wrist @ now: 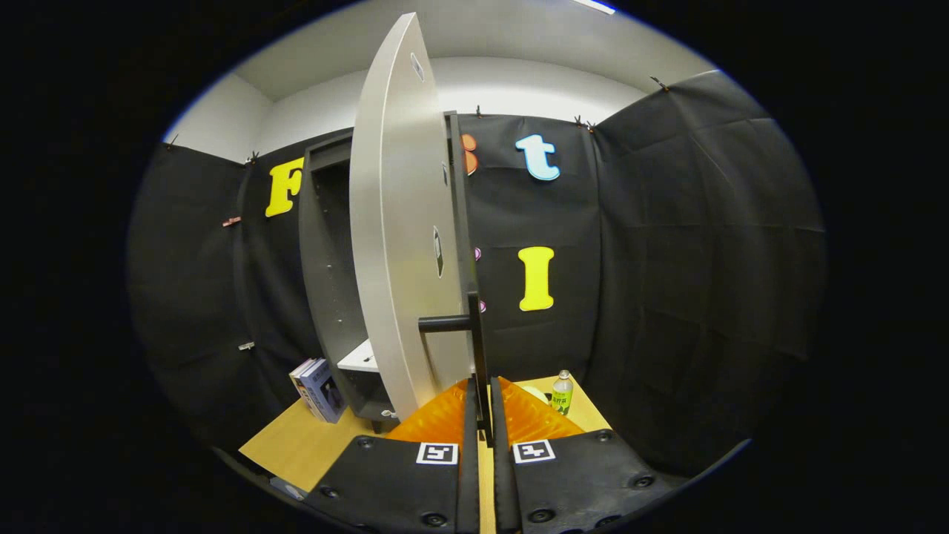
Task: Open the shoe cabinet door, grab the shoes and put them into the shoe cabinet, then close the shoe cabinet door.
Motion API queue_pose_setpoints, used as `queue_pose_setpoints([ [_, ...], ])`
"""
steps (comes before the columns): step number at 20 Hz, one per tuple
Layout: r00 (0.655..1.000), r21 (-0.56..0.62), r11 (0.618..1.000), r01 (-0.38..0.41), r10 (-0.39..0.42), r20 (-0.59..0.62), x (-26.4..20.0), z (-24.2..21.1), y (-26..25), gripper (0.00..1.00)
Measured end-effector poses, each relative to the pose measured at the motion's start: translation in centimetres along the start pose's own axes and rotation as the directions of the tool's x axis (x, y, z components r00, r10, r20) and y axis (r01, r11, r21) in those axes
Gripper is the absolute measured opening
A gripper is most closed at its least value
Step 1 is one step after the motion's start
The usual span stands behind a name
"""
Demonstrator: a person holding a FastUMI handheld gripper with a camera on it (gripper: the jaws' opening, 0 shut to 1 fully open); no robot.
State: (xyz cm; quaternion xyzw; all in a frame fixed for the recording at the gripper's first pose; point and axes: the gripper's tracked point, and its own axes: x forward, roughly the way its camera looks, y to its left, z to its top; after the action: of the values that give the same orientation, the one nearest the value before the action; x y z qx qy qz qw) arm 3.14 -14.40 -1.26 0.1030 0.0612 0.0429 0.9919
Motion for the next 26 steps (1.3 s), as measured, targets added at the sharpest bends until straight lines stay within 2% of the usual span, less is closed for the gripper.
queue_pose_setpoints([
  [3,1.0,0.033,0.999,-0.03,0.03,-0.009,0.3,-0.2,0.5,0.12],
  [7,1.0,-0.002,1.0,-0.006,0.006,0.03,-0.3,0.9,0.2,0.12],
  [12,0.992,-0.008,0.999,0.041,-0.04,0.118,-3.1,4.2,0.5,0.13],
  [15,0.994,0.0,1.0,0.015,-0.015,0.105,-5.0,3.8,2.8,0.13],
  [18,0.996,-0.03,1.0,-0.002,0.005,0.089,-7.2,2.6,4.6,0.25],
  [19,0.996,-0.036,0.999,-0.02,0.023,0.081,-7.7,2.1,5.5,0.24],
  [20,0.998,-0.041,0.998,-0.04,0.042,0.056,-8.2,0.8,6.7,0.31],
  [23,0.995,-0.079,0.992,-0.1,0.098,-0.025,-8.2,-3.4,9.9,0.61],
  [26,0.979,-0.094,0.983,-0.155,0.141,-0.146,-7.6,-9.4,12.5,0.96],
])
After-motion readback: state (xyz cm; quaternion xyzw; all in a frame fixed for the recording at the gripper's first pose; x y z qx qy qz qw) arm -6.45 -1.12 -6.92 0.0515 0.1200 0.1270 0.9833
